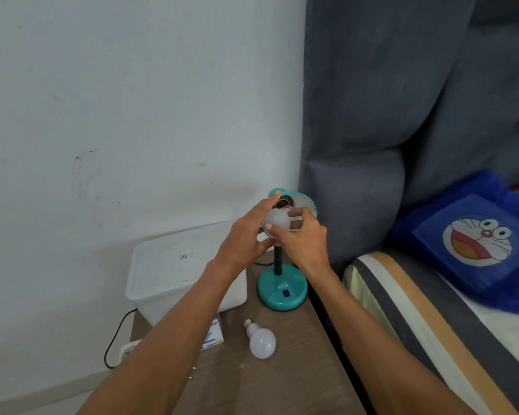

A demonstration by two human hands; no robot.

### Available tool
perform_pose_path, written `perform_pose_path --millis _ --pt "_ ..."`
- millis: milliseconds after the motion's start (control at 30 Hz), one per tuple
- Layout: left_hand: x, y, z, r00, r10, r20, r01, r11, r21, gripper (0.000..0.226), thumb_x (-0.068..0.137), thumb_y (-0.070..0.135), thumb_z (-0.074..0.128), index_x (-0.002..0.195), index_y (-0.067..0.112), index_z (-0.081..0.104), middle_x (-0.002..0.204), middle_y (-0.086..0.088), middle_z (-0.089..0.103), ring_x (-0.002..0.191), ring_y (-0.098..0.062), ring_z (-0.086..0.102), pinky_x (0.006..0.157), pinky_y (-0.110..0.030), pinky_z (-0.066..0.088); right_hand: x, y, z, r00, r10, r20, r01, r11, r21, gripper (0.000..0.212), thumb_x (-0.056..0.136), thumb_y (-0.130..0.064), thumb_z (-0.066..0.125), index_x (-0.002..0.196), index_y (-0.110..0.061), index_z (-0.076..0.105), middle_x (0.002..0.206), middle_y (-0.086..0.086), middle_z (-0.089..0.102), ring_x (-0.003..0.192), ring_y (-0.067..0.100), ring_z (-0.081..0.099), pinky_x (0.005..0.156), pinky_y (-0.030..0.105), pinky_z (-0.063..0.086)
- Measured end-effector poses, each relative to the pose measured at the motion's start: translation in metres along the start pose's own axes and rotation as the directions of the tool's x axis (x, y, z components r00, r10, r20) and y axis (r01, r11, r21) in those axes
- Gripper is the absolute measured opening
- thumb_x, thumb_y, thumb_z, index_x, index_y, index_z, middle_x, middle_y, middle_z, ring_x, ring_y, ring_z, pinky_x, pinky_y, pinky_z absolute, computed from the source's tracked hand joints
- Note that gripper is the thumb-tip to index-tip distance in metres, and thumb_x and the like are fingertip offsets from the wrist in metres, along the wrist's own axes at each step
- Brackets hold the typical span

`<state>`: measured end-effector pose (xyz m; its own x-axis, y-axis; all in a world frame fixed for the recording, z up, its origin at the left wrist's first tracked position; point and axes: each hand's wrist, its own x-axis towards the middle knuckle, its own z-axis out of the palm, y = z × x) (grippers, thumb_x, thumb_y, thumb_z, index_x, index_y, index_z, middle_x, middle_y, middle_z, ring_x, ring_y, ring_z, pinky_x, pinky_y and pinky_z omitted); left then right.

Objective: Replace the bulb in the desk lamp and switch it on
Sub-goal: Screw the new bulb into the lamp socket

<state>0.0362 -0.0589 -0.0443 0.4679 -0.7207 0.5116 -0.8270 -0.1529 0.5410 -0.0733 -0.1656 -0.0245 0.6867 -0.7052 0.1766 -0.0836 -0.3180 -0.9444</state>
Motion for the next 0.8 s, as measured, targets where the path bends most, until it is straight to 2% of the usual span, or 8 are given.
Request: perform_pose_path --millis 167,300,433,500,567,667,733,800 --pt "0.001 0.000 -0.001 1.000 -0.001 0.004 0.001 1.000 -0.024 0.097 0.085 0.016 0.084 0.159 0.037 0.024 0.159 0.005 0.043 0.135 0.001 0.043 0.102 -0.006 0.042 0.001 0.005 -0.006 0.999 -0.036 -0.024 0.038 0.995 0.097 0.043 0.083 -0.033 0.076 0.121 -0.025 0.058 0.105 0.003 0.068 0.085 0.009 0.068 0.065 0.021 0.060" --pt "0.000 0.001 -0.002 1.000 -0.003 0.013 0.003 1.000 -0.028 0.097 0.085 0.019 0.084 0.160 0.037 0.024 0.158 0.006 0.044 0.137 -0.011 0.050 0.105 -0.017 0.048 -0.001 0.009 -0.012 0.990 -0.144 0.003 0.144 0.986 0.079 0.036 0.089 -0.023 0.064 0.124 -0.030 0.059 0.112 -0.003 0.065 0.094 0.010 0.066 0.073 0.024 0.060" --pt "-0.001 0.002 -0.001 1.000 -0.005 0.018 0.006 1.000 -0.030 0.096 0.085 0.019 0.084 0.160 0.034 0.026 0.158 0.006 0.044 0.136 -0.013 0.052 0.106 -0.021 0.051 0.004 0.012 -0.011 0.993 -0.115 0.022 0.112 0.987 0.117 0.038 0.093 -0.022 0.056 0.130 -0.032 0.059 0.121 0.000 0.060 0.105 0.019 0.064 0.071 0.020 0.059" --pt "0.000 0.003 -0.001 1.000 0.001 0.024 0.000 1.000 -0.031 0.095 0.085 0.018 0.084 0.160 0.032 0.028 0.157 0.006 0.045 0.135 -0.013 0.052 0.105 -0.018 0.050 0.003 0.014 -0.009 0.982 -0.186 -0.040 0.186 0.983 0.003 0.037 0.098 -0.023 0.052 0.135 -0.030 0.056 0.124 -0.001 0.057 0.111 0.016 0.057 0.084 0.015 0.052" --pt "0.001 0.003 -0.001 1.000 -0.001 0.027 0.002 0.999 -0.044 0.095 0.085 0.017 0.085 0.160 0.031 0.029 0.155 0.012 0.044 0.134 -0.007 0.051 0.103 -0.012 0.047 0.001 0.015 -0.006 0.963 -0.255 -0.088 0.243 0.962 -0.127 0.037 0.101 -0.023 0.050 0.136 -0.029 0.055 0.129 0.004 0.055 0.115 0.016 0.053 0.089 0.010 0.043" --pt "-0.001 0.003 -0.002 1.000 -0.004 0.025 0.006 0.998 -0.055 0.096 0.084 0.016 0.085 0.159 0.034 0.028 0.149 0.020 0.041 0.130 0.001 0.048 0.100 -0.006 0.044 -0.001 0.015 -0.004 0.958 -0.270 -0.093 0.251 0.952 -0.175 0.042 0.097 -0.023 0.059 0.138 -0.029 0.053 0.133 0.006 0.051 0.118 0.020 0.055 0.095 0.028 0.052" --pt "-0.002 0.004 -0.003 1.000 -0.005 0.028 0.006 0.999 -0.052 0.096 0.084 0.015 0.085 0.158 0.036 0.026 0.149 0.020 0.041 0.129 0.003 0.047 0.099 -0.006 0.044 -0.001 0.017 -0.004 0.960 -0.276 -0.052 0.255 0.935 -0.247 0.055 0.090 -0.022 0.069 0.141 -0.030 0.049 0.136 0.005 0.046 0.118 0.021 0.055 0.096 0.033 0.053" --pt "-0.002 0.005 -0.002 1.000 -0.003 0.025 0.005 0.998 -0.058 0.095 0.084 0.017 0.084 0.158 0.035 0.027 0.151 0.016 0.043 0.130 0.002 0.047 0.100 -0.007 0.044 -0.002 0.017 -0.003 0.960 -0.277 -0.043 0.249 0.913 -0.324 0.059 0.089 -0.020 0.070 0.142 -0.030 0.046 0.136 0.007 0.046 0.113 0.028 0.060 0.094 0.040 0.055"
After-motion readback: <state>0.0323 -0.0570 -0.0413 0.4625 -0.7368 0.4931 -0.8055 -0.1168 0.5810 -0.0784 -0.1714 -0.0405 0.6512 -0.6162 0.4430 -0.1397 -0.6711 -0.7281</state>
